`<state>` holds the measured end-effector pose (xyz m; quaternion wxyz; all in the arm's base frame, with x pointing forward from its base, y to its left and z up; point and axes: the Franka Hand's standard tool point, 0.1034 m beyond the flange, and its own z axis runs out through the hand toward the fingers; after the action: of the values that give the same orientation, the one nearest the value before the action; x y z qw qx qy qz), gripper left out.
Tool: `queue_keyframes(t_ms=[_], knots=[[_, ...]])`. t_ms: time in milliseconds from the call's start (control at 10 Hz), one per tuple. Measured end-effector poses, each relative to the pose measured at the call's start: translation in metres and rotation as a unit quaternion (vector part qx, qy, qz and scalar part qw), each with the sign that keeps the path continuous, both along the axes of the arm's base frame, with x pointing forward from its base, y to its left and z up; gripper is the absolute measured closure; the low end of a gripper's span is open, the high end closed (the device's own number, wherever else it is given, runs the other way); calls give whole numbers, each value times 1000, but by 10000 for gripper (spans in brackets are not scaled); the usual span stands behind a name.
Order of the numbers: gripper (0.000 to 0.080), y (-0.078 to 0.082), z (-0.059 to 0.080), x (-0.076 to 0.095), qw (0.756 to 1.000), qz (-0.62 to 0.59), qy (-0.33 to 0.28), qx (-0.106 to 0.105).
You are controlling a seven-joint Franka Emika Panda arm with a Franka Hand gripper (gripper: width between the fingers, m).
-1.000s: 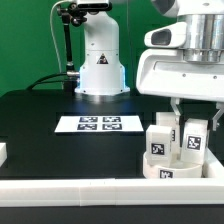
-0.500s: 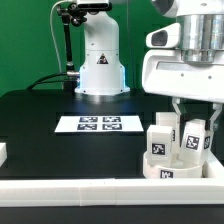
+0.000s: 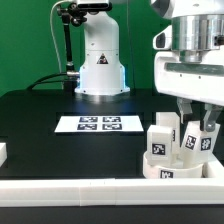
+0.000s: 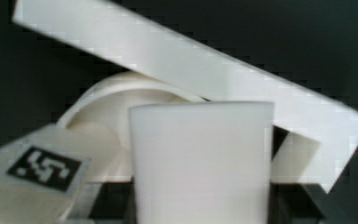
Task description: Assemble stool
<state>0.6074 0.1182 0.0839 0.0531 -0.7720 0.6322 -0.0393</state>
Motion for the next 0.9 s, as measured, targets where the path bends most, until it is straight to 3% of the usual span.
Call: queue_keyframes(t_ms=[300,700,900], knots=[[462,0,0,1,990,-139,-11,38],[462,1,0,1,972,-228,-6,58],[462,2,0,0,943,-323,-5,77]])
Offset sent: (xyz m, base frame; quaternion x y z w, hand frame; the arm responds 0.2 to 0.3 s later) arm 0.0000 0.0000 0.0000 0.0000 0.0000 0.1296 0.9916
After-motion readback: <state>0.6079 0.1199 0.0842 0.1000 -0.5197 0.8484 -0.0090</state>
